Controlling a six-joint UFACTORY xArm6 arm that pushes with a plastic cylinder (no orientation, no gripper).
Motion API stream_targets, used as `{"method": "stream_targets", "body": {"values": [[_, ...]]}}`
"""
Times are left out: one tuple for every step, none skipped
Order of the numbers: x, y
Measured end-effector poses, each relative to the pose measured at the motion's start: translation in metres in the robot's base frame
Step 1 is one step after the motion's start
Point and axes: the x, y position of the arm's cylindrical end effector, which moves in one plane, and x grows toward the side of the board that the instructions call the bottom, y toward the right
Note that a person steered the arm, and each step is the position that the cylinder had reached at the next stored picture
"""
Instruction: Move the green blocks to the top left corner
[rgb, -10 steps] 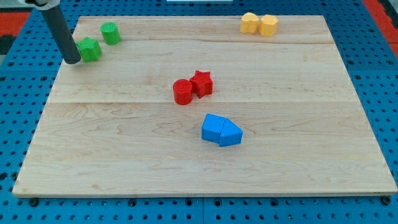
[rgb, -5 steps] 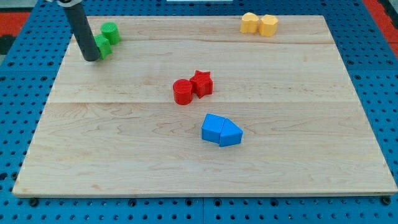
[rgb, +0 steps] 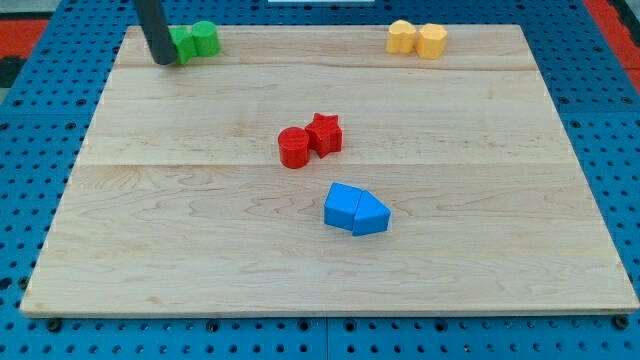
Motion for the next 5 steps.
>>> {"method": "stream_targets", "body": {"values": [[0.000,-0.004],[-0.008,-0.046],[-0.053,-0.080],[-0.069,-0.058],[-0.069,-0.058]]}}
